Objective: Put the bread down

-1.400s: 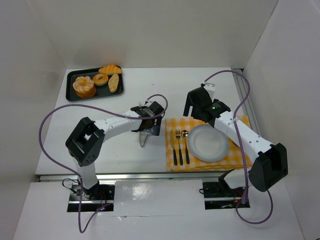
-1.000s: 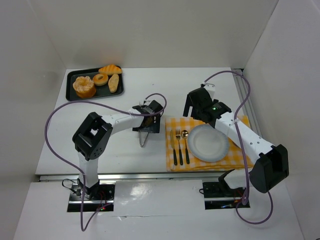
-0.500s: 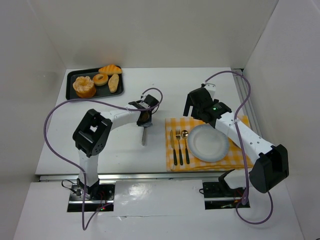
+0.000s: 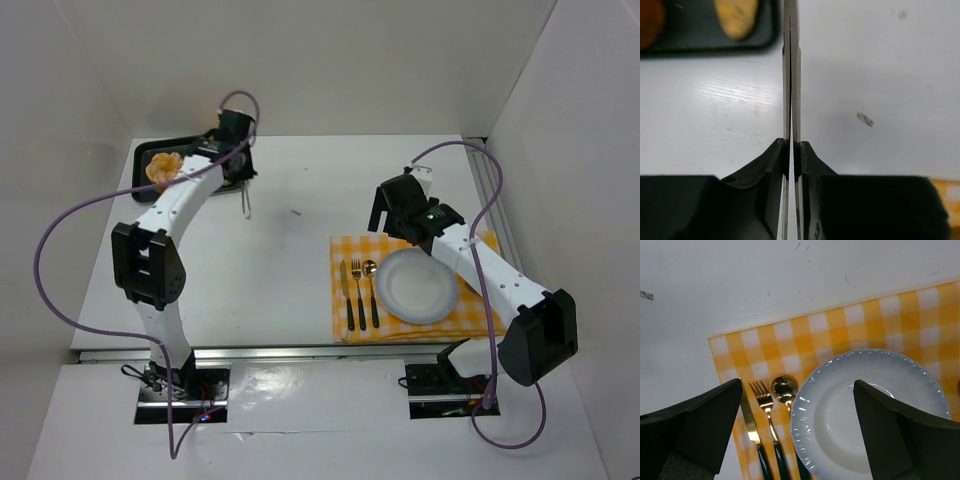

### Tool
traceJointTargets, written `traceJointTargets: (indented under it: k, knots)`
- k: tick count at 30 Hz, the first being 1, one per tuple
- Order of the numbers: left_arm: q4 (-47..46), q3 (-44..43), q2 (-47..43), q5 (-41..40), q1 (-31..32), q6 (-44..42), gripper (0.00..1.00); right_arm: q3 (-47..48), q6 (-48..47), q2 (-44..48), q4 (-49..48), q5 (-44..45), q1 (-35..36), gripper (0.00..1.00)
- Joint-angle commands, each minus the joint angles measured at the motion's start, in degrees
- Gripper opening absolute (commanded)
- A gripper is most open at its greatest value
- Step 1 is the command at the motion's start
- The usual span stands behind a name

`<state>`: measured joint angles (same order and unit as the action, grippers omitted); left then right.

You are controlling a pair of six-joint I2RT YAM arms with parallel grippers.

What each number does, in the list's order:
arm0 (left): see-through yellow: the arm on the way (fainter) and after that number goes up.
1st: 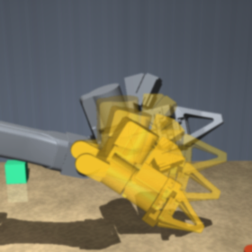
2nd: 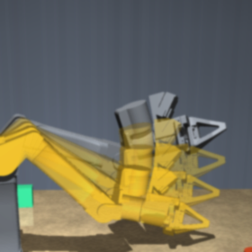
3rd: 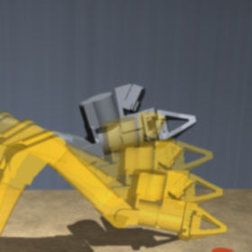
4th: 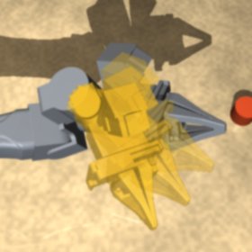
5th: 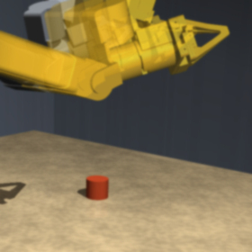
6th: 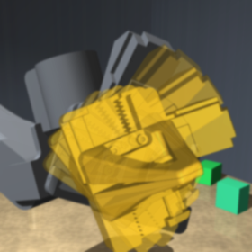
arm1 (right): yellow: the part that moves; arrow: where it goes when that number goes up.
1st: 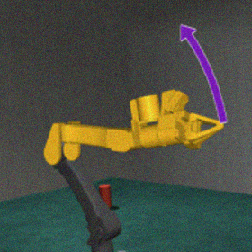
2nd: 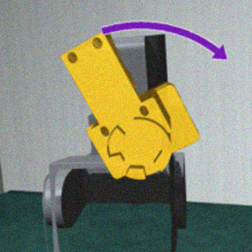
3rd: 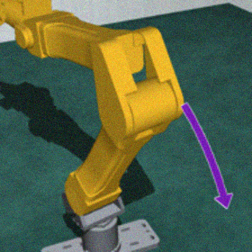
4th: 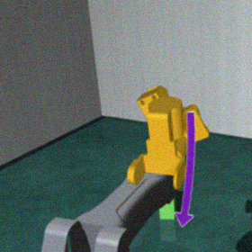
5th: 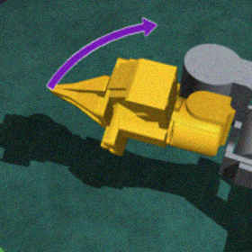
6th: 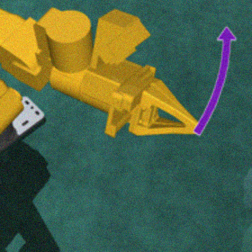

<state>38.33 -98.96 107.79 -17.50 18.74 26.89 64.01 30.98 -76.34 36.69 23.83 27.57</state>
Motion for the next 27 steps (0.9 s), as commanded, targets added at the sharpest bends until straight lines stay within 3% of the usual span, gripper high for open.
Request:
traceJointTargets:
  k: [1, 6, 9, 16, 27]
  knots:
    - [6.4, -8.8, 1.1, 2.5, -5.9, -4.0, 0.26, 0.5, -0.6, 2.0, -2.8, -0.2, -0.8, 0.99]
    - [11.3, -24.7, 7.3, 4.3, -9.8, -5.1, 0.37, 1.6, -0.6, 0.8, -2.8, -0.2, -0.8, 0.99]
    - [13.2, -31.0, 11.3, 9.9, -13.4, -5.1, 0.43, 2.3, -0.6, -0.3, -2.8, -0.2, -1.3, 0.99]
    - [10.2, -32.4, 15.4, 19.9, -18.3, -2.2, 0.46, 3.4, -0.6, -2.2, -2.8, -0.8, -1.3, 0.99]
    - [7.7, -31.2, 16.6, 20.4, -18.8, -0.5, 0.57, 3.9, -0.6, -3.3, -2.8, -0.8, -1.8, 0.99]
